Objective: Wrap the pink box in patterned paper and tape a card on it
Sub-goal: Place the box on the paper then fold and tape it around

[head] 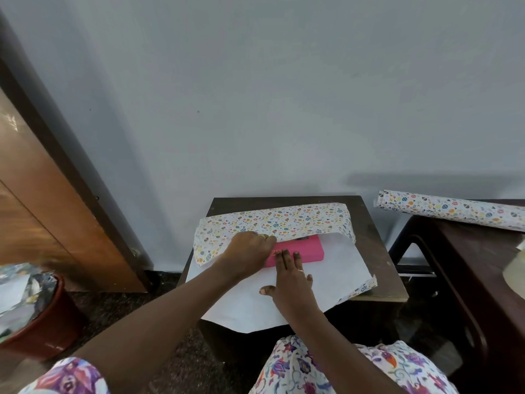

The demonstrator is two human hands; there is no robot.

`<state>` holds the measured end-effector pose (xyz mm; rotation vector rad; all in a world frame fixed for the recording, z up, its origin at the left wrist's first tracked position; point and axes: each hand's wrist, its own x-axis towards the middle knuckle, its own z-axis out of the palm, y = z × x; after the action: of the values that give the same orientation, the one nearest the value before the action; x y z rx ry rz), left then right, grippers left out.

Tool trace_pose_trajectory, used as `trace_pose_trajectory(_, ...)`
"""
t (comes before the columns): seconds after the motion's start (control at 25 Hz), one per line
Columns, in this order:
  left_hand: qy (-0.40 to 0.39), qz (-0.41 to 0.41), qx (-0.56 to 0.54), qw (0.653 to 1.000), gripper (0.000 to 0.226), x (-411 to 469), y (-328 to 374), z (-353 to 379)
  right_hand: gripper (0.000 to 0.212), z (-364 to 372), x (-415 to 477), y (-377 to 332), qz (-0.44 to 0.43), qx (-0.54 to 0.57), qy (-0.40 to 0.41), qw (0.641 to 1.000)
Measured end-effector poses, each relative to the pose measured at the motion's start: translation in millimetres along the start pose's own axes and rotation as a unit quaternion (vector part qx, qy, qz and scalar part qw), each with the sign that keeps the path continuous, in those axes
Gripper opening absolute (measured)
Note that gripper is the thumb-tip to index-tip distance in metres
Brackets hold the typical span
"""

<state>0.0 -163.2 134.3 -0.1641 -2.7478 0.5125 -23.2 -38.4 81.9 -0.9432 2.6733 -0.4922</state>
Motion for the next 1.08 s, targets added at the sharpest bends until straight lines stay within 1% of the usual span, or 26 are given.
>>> trace_pose_trajectory(0.16, 0.011, 0.054, -0.030, 0.998, 0.026, -7.0, 16.8, 8.9, 0.080, 5.7, -4.3, -3.9, -0.001, -0.024, 0.055, 0.998)
trace_pose_trajectory(0.24, 0.004, 0.059, -0.032, 0.998, 0.026, -12.5, 17.1, 16.9, 0.074, 6.1, -4.5, -4.3, -0.005, -0.007, 0.048, 0.999)
trace_pose_trajectory(0.32, -0.006, 0.047, -0.037, 0.998, 0.025, -19.4, 13.6, 25.5, 0.075, 5.7, -7.4, -2.4, -0.016, -0.004, 0.067, 0.998)
trace_pose_trajectory(0.36, -0.003, 0.033, -0.037, 0.999, 0.028, -23.8, 11.4, 30.1, 0.080, 5.9, -9.1, -0.3, -0.006, -0.026, 0.088, 0.996)
trace_pose_trajectory(0.4, -0.001, 0.016, -0.040, 0.999, 0.032, -27.7, 9.9, 33.1, 0.084, 4.7, -10.2, 1.4, 0.029, -0.037, 0.113, 0.992)
trace_pose_trajectory(0.44, 0.007, 0.002, -0.046, 0.999, 0.035, -31.0, 9.6, 34.9, 0.084, 3.0, -12.5, 3.0, 0.069, -0.041, 0.118, 0.990)
trace_pose_trajectory(0.52, 0.012, -0.010, -0.062, 0.998, 0.037, -35.9, 11.4, 38.2, 0.076, 6.1, -15.9, 7.3, 0.132, -0.040, 0.076, 0.988)
trace_pose_trajectory(0.56, 0.012, -0.012, -0.067, 0.998, 0.039, -37.5, 12.8, 39.4, 0.073, 7.3, -16.3, 9.4, 0.149, -0.032, 0.051, 0.987)
trace_pose_trajectory(0.6, 0.011, -0.012, -0.071, 0.997, 0.042, -38.7, 13.5, 42.1, 0.070, 7.7, -16.8, 10.7, 0.157, -0.024, 0.043, 0.986)
trace_pose_trajectory(0.72, 0.011, -0.012, -0.083, 0.996, 0.056, -40.7, 10.5, 47.6, 0.068, 9.8, -14.1, 7.9, 0.150, -0.014, 0.051, 0.987)
trace_pose_trajectory(0.84, 0.045, 0.014, -0.076, 0.996, 0.044, -32.1, 2.0, 50.8, 0.066, 4.6, -4.1, 9.4, 0.147, -0.012, 0.043, 0.988)
trace_pose_trajectory(0.96, 0.035, 0.018, -0.091, 0.995, 0.056, -20.9, -8.9, 55.5, 0.049, -8.5, 9.7, 14.8, 0.123, -0.006, 0.050, 0.991)
trace_pose_trajectory(1.0, 0.033, 0.017, -0.103, 0.994, 0.060, -20.2, -12.5, 57.3, 0.045, -11.7, 14.1, 18.3, 0.129, -0.001, 0.051, 0.990)
trace_pose_trajectory(1.08, 0.031, 0.020, -0.127, 0.991, 0.059, -23.9, -19.3, 59.9, 0.049, -15.7, 18.9, 23.9, 0.161, 0.013, 0.036, 0.986)
